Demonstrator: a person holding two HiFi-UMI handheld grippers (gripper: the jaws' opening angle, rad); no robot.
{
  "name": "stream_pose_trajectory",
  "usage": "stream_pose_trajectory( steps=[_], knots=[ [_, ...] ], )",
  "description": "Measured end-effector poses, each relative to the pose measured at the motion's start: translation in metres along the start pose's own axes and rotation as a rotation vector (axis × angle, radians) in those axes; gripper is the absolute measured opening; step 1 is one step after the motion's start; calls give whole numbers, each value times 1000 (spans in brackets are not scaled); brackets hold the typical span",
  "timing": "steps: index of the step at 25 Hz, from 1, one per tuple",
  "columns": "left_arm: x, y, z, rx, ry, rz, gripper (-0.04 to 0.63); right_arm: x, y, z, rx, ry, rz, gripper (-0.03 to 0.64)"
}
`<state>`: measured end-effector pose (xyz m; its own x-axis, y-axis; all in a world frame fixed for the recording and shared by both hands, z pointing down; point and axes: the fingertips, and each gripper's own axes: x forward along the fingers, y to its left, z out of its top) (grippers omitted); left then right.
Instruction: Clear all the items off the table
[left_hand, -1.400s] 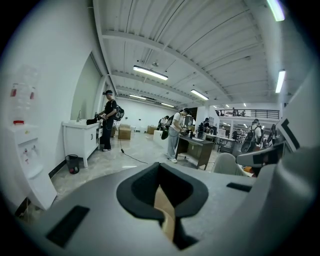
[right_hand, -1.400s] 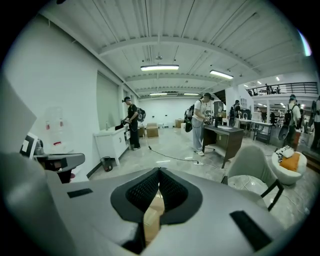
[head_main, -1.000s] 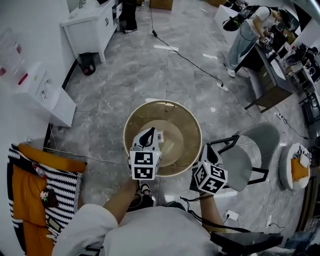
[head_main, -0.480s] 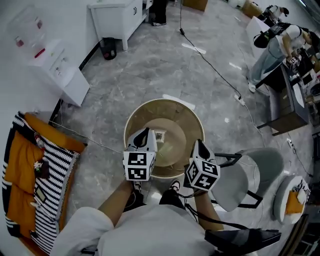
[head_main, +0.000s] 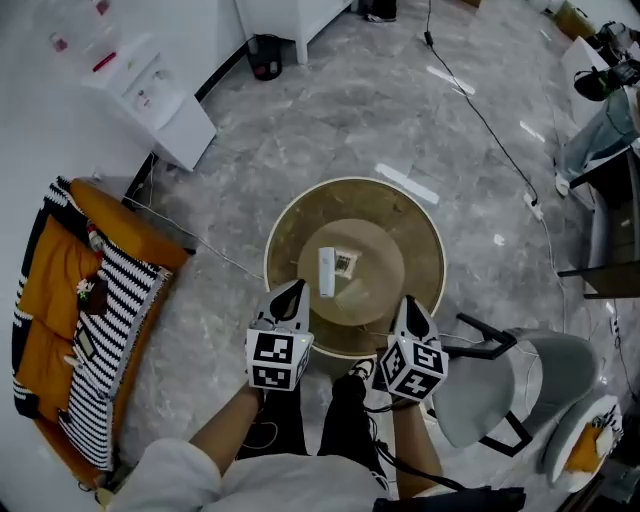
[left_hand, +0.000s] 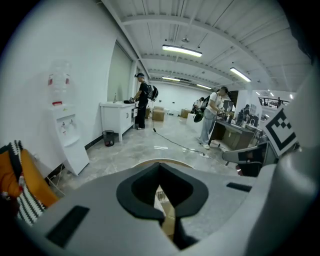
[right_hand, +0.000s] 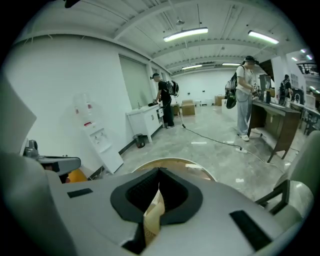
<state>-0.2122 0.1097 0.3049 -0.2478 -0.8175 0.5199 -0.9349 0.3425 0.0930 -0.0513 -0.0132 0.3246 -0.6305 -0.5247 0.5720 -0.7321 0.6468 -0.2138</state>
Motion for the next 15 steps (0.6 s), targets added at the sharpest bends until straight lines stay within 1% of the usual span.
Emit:
stream_pose_trajectory(
  steps=[3, 8, 11, 15],
  knots=[
    [17, 13, -34, -13, 49, 23, 3, 23, 4, -25, -4, 35, 37, 17],
    [43, 30, -78, -25, 94, 37, 3, 62, -2, -55, -15, 84, 91, 17],
    [52, 36, -102, -20, 123, 51, 3, 74, -7, -73, -29, 110, 104, 17],
    [65, 38, -123, -46, 138, 52, 3, 88, -12, -90, -35, 126, 109, 18]
  ],
)
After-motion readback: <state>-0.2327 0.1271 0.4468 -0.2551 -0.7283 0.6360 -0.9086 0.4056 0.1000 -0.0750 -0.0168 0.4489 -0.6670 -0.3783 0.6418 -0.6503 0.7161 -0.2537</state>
